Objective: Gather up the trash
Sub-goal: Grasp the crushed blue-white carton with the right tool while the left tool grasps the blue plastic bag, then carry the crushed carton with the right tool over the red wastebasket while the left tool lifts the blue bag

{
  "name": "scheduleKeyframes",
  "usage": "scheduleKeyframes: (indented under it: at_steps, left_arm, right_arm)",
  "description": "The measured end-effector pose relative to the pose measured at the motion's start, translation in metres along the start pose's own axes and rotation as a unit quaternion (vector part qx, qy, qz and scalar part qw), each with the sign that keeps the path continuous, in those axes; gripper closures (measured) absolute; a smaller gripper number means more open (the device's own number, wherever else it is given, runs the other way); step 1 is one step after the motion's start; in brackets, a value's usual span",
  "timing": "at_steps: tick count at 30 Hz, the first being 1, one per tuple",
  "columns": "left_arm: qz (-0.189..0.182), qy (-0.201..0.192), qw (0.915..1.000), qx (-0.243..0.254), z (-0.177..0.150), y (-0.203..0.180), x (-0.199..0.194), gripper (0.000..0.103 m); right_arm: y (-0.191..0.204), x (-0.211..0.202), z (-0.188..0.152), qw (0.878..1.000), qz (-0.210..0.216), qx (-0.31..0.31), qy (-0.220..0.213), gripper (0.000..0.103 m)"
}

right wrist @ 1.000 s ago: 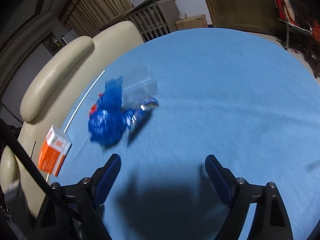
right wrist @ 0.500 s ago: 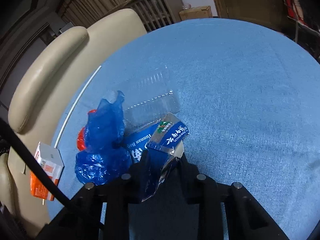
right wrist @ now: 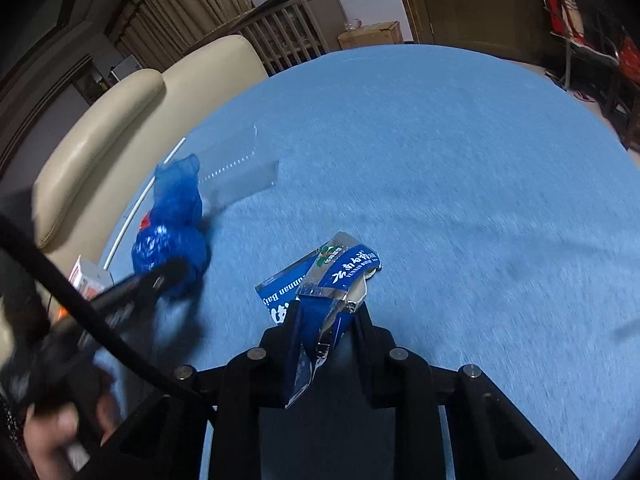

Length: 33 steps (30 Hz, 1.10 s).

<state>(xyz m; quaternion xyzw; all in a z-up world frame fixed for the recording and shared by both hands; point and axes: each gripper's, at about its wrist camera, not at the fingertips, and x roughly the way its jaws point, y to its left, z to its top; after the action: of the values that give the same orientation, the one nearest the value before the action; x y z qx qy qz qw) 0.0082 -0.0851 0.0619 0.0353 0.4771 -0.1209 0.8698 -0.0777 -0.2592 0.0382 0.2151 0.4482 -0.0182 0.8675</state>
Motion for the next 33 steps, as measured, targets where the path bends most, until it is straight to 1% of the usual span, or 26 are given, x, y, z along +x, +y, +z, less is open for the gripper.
scheduleKeyframes:
  at_steps: [2,4,6,10,12,14,19,28,33]
  left_arm:
    - [0.006,-0.001,0.9999,0.012,0.001,-0.004,-0.003,0.046]
    - [-0.01,-0.001,0.9999,0.012,0.001,-0.004,-0.008,0.053]
    - [-0.027,-0.004,0.9996,0.008,-0.011,-0.003,-0.025,0.054]
    - [-0.04,-0.013,0.9991,0.004,-0.038,0.006,-0.051,0.054]
    - [-0.04,-0.015,0.9991,0.004,-0.054,0.011,-0.061,0.054]
    - [-0.031,-0.014,0.9994,0.006,-0.069,0.013,-0.068,0.054]
    - [-0.018,-0.014,0.9997,0.004,-0.099,0.01,-0.076,0.054]
    - [-0.028,-0.017,0.9994,0.01,-0.114,0.001,-0.084,0.054]
    - [-0.032,-0.019,0.9991,0.023,-0.122,-0.012,-0.094,0.054]
  right_arm:
    - [-0.002,-0.003,-0.004,1.0,0.001,0.004,-0.001,0.077]
    - [-0.001,-0.007,-0.011,1.0,0.001,0.005,-0.003,0.077]
    - [-0.003,-0.014,-0.016,1.0,0.002,0.005,-0.006,0.077]
    - [-0.006,-0.03,-0.03,1.0,0.01,0.009,-0.012,0.077]
    - [-0.006,-0.035,-0.039,1.0,0.013,0.009,-0.011,0.077]
    - [-0.006,-0.041,-0.05,1.0,0.017,0.011,-0.011,0.077]
    - [-0.008,-0.058,-0.078,0.999,0.03,0.023,-0.014,0.077]
    - [-0.014,-0.088,-0.111,0.999,0.032,0.027,-0.023,0.077]
    - [-0.02,-0.1,-0.118,0.999,0.024,0.025,-0.033,0.077]
